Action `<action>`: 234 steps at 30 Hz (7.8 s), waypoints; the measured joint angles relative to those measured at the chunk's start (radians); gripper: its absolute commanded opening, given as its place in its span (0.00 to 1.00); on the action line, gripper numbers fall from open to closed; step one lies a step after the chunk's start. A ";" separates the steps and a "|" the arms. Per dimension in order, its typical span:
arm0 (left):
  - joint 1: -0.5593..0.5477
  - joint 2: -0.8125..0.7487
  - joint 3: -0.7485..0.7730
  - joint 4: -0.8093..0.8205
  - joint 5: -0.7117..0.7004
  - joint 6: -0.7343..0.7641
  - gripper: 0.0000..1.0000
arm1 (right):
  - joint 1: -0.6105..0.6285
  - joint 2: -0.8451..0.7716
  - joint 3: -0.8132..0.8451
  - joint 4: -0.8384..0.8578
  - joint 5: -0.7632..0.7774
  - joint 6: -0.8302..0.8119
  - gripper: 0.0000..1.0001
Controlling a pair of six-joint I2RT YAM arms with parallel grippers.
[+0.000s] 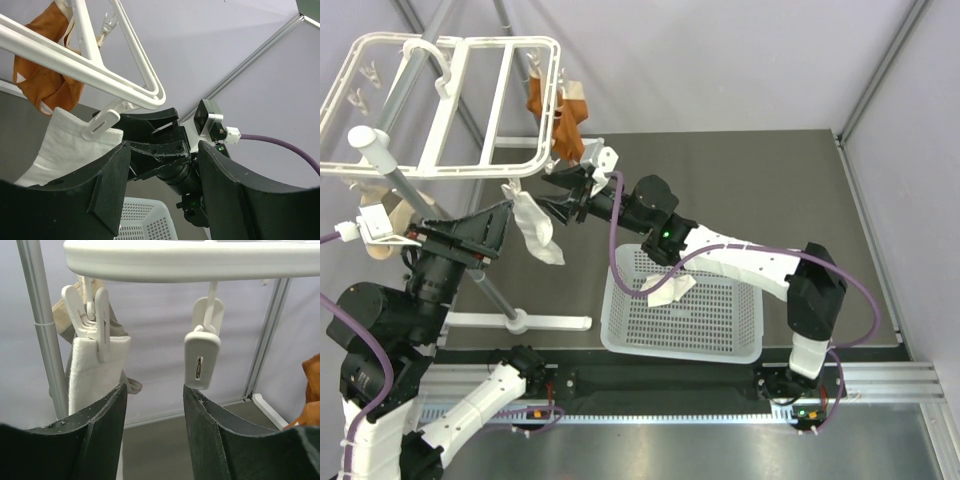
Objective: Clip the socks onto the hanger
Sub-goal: Open the clamp at the hanger, then pick up the sock from the bin.
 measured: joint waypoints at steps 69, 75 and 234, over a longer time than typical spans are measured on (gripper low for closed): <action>0.000 0.001 0.000 -0.001 0.053 -0.031 0.61 | -0.066 0.013 0.065 0.007 -0.002 0.079 0.27; 0.000 0.007 0.000 -0.001 0.060 -0.033 0.58 | -0.065 0.013 0.064 0.005 -0.002 0.084 0.13; 0.003 0.190 -0.043 0.112 -0.080 -0.054 0.00 | -0.093 -0.333 -0.959 -0.494 0.686 0.776 0.32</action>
